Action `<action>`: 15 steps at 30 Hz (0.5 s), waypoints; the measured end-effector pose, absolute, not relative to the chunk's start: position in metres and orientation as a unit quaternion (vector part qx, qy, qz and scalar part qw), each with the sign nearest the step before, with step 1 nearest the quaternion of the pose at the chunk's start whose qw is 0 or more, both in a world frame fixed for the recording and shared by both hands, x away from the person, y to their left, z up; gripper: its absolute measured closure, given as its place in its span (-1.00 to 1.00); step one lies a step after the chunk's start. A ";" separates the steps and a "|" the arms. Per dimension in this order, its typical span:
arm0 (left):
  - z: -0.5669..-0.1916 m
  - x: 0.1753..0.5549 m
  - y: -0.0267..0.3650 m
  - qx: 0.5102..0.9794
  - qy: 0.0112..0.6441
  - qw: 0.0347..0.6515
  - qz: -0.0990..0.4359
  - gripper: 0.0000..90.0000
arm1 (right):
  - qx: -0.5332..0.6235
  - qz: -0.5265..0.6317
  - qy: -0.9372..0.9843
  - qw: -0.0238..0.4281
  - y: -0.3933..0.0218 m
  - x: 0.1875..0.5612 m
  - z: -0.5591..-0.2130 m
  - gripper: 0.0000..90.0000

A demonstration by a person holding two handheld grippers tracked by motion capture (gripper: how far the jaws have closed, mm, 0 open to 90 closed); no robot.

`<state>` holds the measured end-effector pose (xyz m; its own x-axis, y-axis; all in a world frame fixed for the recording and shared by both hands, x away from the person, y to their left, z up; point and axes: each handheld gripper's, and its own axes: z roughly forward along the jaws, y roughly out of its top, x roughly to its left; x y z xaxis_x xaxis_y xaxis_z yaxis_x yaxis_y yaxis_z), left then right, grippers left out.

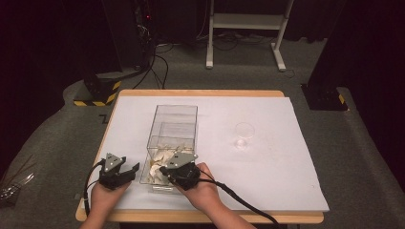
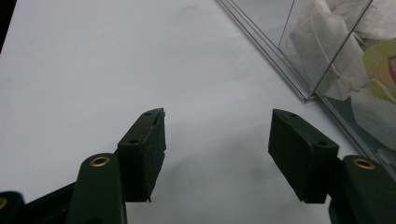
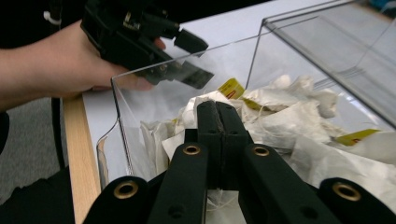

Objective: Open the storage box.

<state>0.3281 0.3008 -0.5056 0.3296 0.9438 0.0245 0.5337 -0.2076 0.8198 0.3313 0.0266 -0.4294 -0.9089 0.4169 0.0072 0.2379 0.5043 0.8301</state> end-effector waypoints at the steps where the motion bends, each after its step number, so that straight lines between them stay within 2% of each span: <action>1: -0.506 0.328 0.301 0.726 0.508 0.371 0.277 -0.18 | 0.190 0.465 0.859 0.100 0.025 0.331 -0.429 1.00; 15: -0.505 0.326 0.301 0.726 0.504 0.370 0.285 -0.18 | 0.200 0.522 0.818 0.133 0.003 0.326 -0.416 0.99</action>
